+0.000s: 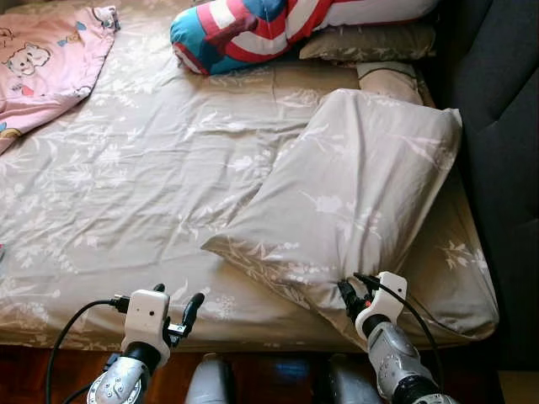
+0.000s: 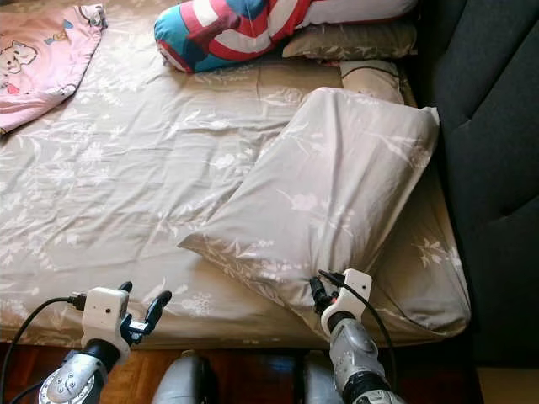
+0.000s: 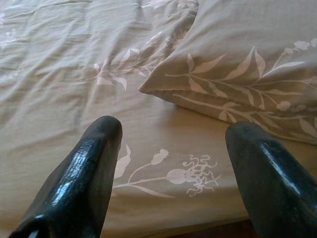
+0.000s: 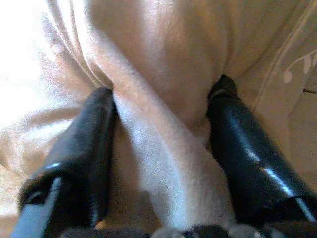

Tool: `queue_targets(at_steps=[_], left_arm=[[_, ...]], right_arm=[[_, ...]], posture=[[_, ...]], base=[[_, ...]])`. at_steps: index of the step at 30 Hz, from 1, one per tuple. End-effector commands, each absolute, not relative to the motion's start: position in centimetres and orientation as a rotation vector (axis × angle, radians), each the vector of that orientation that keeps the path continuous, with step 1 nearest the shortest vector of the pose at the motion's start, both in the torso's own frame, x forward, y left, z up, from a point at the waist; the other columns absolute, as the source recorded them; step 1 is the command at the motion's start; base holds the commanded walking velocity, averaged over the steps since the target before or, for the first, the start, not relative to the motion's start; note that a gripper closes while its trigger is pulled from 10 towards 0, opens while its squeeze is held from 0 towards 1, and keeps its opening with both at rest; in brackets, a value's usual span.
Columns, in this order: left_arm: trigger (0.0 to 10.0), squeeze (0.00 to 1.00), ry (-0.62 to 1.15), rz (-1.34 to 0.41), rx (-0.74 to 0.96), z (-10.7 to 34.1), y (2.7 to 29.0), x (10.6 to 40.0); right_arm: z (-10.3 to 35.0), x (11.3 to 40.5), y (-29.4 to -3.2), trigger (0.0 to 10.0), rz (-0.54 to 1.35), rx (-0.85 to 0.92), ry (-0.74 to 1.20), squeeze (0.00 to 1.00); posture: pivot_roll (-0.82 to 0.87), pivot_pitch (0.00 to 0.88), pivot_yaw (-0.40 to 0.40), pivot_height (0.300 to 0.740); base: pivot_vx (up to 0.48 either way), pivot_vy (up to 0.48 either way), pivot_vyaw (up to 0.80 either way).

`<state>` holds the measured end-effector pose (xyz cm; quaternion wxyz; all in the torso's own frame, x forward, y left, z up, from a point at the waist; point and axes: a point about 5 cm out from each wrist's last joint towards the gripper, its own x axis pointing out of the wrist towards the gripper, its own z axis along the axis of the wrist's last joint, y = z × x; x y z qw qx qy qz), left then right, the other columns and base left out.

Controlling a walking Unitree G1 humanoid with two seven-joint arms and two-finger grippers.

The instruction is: Clean up the room

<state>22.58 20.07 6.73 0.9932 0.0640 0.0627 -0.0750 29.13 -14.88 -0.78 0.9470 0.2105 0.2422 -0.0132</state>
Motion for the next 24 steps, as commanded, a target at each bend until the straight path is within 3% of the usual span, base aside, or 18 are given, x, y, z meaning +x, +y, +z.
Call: queue_targets(at_steps=[1, 8, 24], left_arm=[[10.0, 0.00, 0.164, -0.157, 0.119, 6.0, 20.0, 22.2], [10.0, 0.00, 0.162, -0.158, 0.117, 6.0, 19.9, 22.6], [10.0, 0.00, 0.151, -0.158, 0.114, 5.7, 19.7, 24.9]], right_arm=[[-3.5, 26.3, -13.0, 0.0, 0.005, 0.468, 0.649, 0.00], [-3.4, 26.5, -13.3, 0.0, -0.004, 0.455, 0.645, 0.00], [-2.6, 27.6, -15.0, 0.0, -0.071, 0.405, 0.617, 0.00]], posture=[[0.12, 0.353, 0.089, 0.666], [0.11, 0.344, 0.086, 0.666], [0.07, 0.230, 0.055, 0.666]], base=[[0.000, 0.000, 0.00], [0.000, 0.000, 0.00], [0.000, 0.000, 0.00]])
